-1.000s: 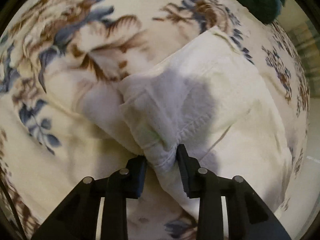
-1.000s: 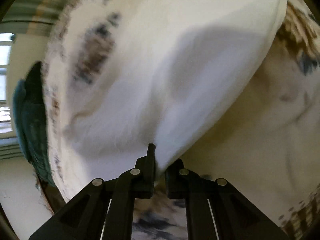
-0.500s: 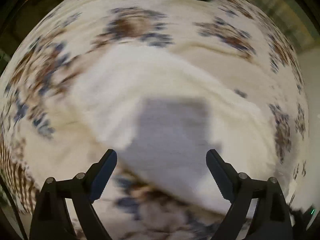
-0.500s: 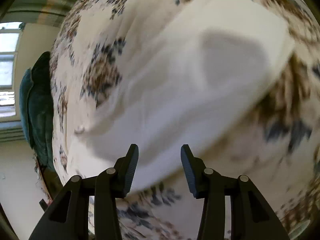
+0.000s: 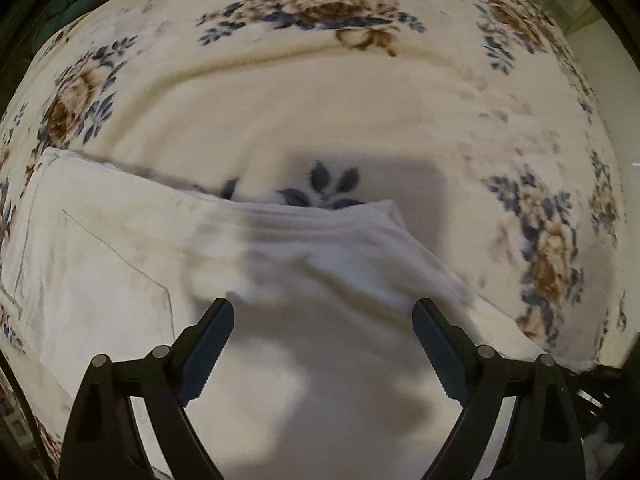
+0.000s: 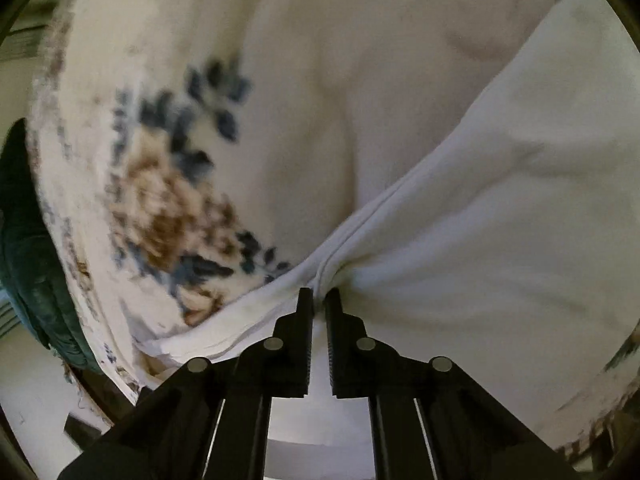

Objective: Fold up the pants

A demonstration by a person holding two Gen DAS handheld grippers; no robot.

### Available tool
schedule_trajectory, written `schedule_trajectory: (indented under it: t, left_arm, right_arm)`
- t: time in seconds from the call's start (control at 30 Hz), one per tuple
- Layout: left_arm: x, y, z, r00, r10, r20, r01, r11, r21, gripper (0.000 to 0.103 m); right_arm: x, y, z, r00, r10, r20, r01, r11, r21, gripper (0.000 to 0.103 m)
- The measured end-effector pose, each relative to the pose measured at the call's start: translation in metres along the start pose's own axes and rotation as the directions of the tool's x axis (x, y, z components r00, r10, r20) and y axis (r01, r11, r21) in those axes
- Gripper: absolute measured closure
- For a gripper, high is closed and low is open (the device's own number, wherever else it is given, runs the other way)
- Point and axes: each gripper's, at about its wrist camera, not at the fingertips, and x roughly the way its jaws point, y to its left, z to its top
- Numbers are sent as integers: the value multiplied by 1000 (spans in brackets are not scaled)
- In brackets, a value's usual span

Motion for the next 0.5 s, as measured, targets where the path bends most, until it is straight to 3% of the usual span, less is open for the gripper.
schedule_trajectory:
  t: [0.13,0.27,0.37,0.43,0.47,0.5]
  left_arm:
    - [19,22,2,999,49,-22,-50,998,-26,12]
    - [28,36,4,999,39,-36,-41,998,-46,12]
    - [15,31,2,999,36,-25,-37,998,-49,12]
    - [-3,25,-5,999,-37,-21,35,997,-71,12]
    - [-9,20,-9,998,-66,-20,64,996,-66,12]
    - [-16,10,-15,994,-106,-18,105,993,-51,12]
  right_arm:
    - [-25,-14,0,988,123,90,-128,990,51,97]
    - [-15,-26,16,974,209,91,-220,967,127,97]
    - [13,-35,30,970,244,3,-240,952,188,94]
    - [14,-40,34,950,307,-54,-293,938,183,90]
    - [6,-41,34,943,325,-70,-312,938,155,70]
    - [-4,-41,32,945,320,-67,-311,943,118,38]
